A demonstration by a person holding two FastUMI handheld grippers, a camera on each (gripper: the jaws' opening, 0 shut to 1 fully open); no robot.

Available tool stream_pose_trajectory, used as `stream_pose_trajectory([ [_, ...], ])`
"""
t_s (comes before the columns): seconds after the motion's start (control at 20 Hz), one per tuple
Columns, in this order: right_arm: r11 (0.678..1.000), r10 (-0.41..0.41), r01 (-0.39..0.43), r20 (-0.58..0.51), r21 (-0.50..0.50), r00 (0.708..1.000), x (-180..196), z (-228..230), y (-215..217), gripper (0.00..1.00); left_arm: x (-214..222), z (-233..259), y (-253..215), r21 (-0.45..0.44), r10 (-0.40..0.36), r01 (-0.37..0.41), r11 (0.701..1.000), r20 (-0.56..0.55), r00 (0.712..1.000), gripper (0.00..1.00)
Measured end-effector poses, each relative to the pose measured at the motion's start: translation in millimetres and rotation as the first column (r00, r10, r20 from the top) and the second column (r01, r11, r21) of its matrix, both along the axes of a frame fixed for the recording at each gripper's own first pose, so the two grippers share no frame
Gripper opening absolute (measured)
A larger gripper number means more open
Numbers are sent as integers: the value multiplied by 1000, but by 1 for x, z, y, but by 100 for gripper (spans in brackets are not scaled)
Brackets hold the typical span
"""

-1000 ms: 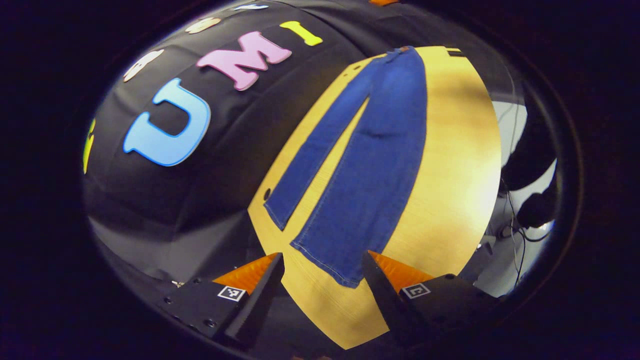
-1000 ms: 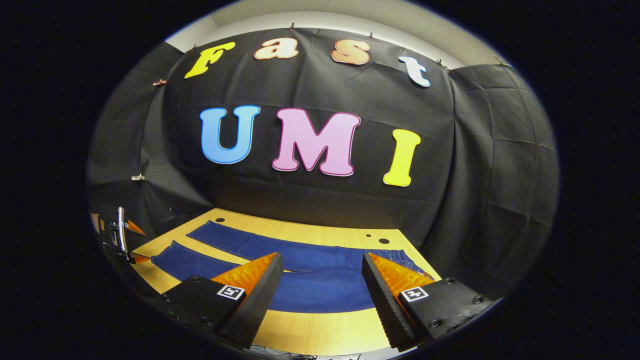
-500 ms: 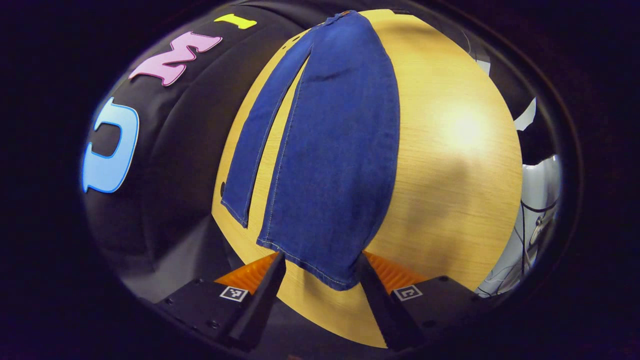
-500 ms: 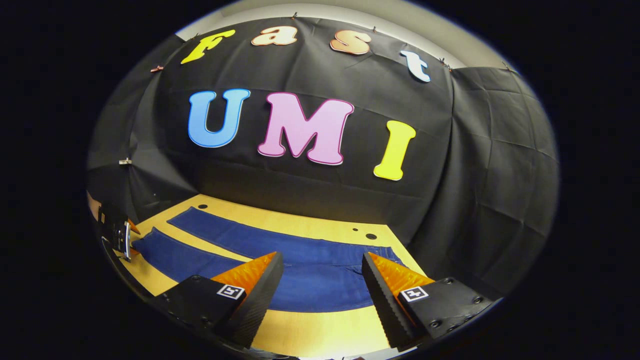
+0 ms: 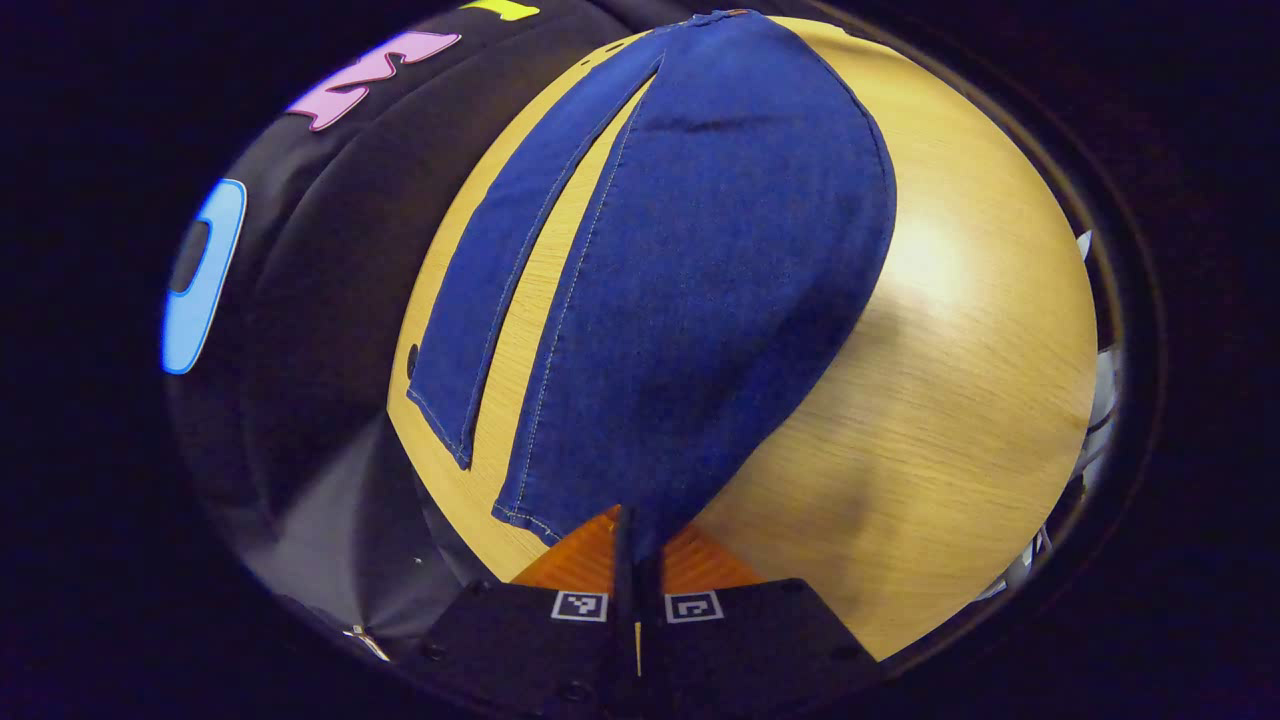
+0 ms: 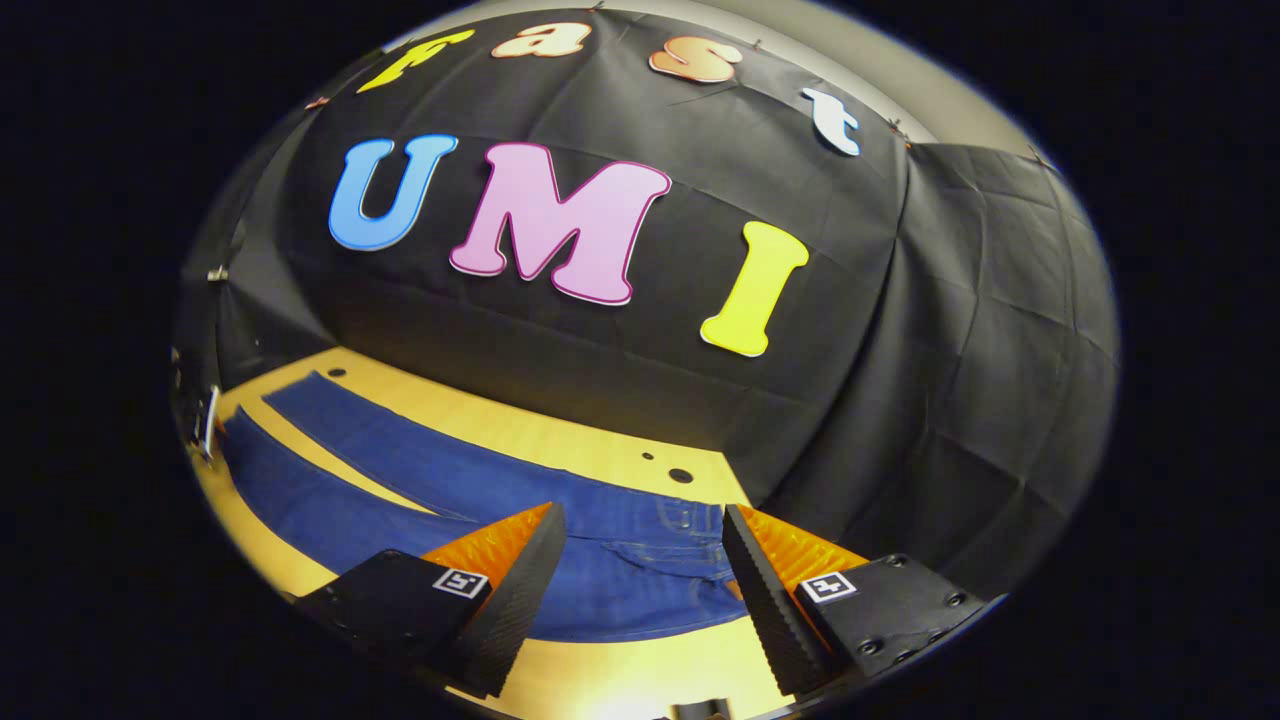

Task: Grasp the waist and the cuffs of the jeans and fold them to make the two legs overlap; first hold the waist and fold one-third of the jeans toward the cuffs, then hold the cuffs and fold the remaining one-third in the same direction to finish folding.

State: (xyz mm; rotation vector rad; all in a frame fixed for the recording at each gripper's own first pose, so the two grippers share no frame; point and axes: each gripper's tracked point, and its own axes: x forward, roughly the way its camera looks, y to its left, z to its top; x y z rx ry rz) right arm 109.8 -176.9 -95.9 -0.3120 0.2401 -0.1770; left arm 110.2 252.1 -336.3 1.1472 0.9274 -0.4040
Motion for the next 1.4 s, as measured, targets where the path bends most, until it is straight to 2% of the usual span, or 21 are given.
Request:
stream_pose_trajectory([
  [0.1,997,35,-35,-4,-68,999,13,-3,-26,96,0,-1,-3,-14,7,-8,1000,-23,1000,5],
  [0.2,995,52,-57,-58,-85,997,21,-18,-57,96,0,-1,-4,-32,18,-19,999,-50,999,5],
  [0.3,980,55,-81,-144,-181,988,22,-34,-96,96,1,-1,-4,-18,11,-12,1000,-56,998,5],
  [0.35,960,70,-116,-182,-255,981,21,-39,-114,96,1,-2,-4,-7,6,-7,1000,-55,998,5],
  [0.5,881,134,-260,-318,-396,938,15,-66,-139,96,1,-2,-4,21,-7,9,1000,-60,998,5],
  [0.6,813,162,-370,-435,-450,886,8,-105,-152,96,1,-1,-4,23,7,-6,1000,-71,997,5],
  [0.7,736,159,-473,-556,-484,816,-3,-147,-171,96,1,-2,-3,20,33,-32,999,-73,997,5],
  [0.75,698,155,-518,-601,-495,784,-6,-165,-180,96,1,-2,-4,22,36,-34,999,-71,997,5],
  [0.9,595,132,-604,-677,-530,724,-2,-203,-203,96,1,-2,-3,35,46,-44,998,-59,997,5],
  [1.0,540,128,-657,-720,-527,683,6,-228,-215,96,1,-3,-3,36,57,-55,998,-56,997,5],
  [1.15,434,139,-744,-778,-509,613,15,-261,-218,96,1,-3,-4,45,66,-63,997,-64,996,5],
  [1.2,385,157,-751,-764,-536,626,26,-260,-213,99,1,-2,-4,52,63,-60,997,-67,996,5],
  [1.25,367,172,-755,-758,-544,629,33,-259,-209,86,1,-2,-4,63,56,-52,997,-70,996,5],
  [1.3,366,185,-752,-750,-548,636,38,-258,-205,89,2,-3,-3,71,52,-47,996,-72,996,6],
  [1.4,365,204,-750,-739,-552,642,45,-262,-204,89,1,-2,-4,72,58,-53,996,-74,996,5],
])
